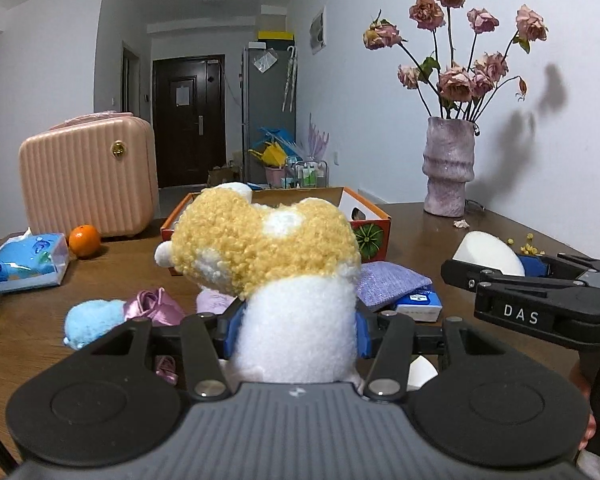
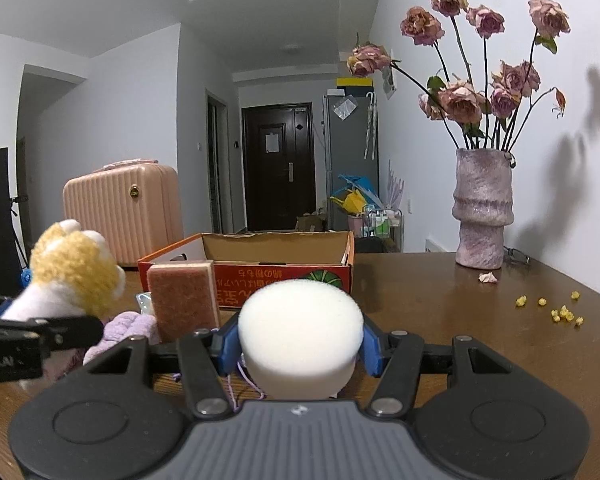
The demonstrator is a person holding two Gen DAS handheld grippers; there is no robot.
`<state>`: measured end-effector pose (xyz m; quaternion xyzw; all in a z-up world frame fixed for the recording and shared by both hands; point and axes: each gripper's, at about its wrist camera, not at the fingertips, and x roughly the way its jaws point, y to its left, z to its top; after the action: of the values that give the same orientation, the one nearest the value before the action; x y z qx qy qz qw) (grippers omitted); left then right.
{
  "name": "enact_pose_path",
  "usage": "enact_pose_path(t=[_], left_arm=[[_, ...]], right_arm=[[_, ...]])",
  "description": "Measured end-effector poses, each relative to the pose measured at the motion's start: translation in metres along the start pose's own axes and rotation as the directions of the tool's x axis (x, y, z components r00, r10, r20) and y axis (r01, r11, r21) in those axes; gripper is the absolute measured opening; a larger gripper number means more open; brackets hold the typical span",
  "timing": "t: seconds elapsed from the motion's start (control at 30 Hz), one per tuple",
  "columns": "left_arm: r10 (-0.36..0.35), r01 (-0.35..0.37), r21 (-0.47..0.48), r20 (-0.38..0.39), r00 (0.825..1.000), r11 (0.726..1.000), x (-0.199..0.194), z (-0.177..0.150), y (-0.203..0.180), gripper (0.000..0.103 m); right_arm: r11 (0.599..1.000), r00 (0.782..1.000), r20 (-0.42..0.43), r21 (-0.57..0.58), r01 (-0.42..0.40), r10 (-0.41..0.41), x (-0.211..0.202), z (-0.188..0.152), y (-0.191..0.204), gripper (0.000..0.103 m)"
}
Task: Organize soft objects
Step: 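Lift the plush toy with the left tool and carry it over the cardboard box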
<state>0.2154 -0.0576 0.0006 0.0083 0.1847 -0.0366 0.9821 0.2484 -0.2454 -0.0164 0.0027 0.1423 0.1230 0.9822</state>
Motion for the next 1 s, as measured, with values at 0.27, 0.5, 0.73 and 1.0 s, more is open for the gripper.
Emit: enact_pose_path(t=[0.27,0.5,0.73,1.0], left_arm=[[0.017,-0.017,-0.001,0.015,1.000,1.000,-0.006,0.002,0.011,0.052],[0.034,-0.034,-0.003,0.031,0.999,0.999,-0.004,0.010,0.020,0.052],[0.045,-0.044,-0.018,0.048,0.998,0.999,0.001,0.022,0.031,0.052],[0.055,-0.052,-0.046,0.072,0.996,0.998,0.013,0.046,0.045,0.052]], right_arm=[[0.999,1.000,0.017,-0.038,0.020,-0.020,-0.002,0.002,0.007,0.057],[0.999,0.999,0.030,-0.044,0.030,-0.029,-0.001,0.010,0.009,0.057],[0.998,0.998,0.056,-0.052,0.032,-0.029,0.003,0.022,0.015,0.057],[0.998,0.994,0.102,-0.039,0.040,-0.036,0.011,0.043,0.020,0.057]])
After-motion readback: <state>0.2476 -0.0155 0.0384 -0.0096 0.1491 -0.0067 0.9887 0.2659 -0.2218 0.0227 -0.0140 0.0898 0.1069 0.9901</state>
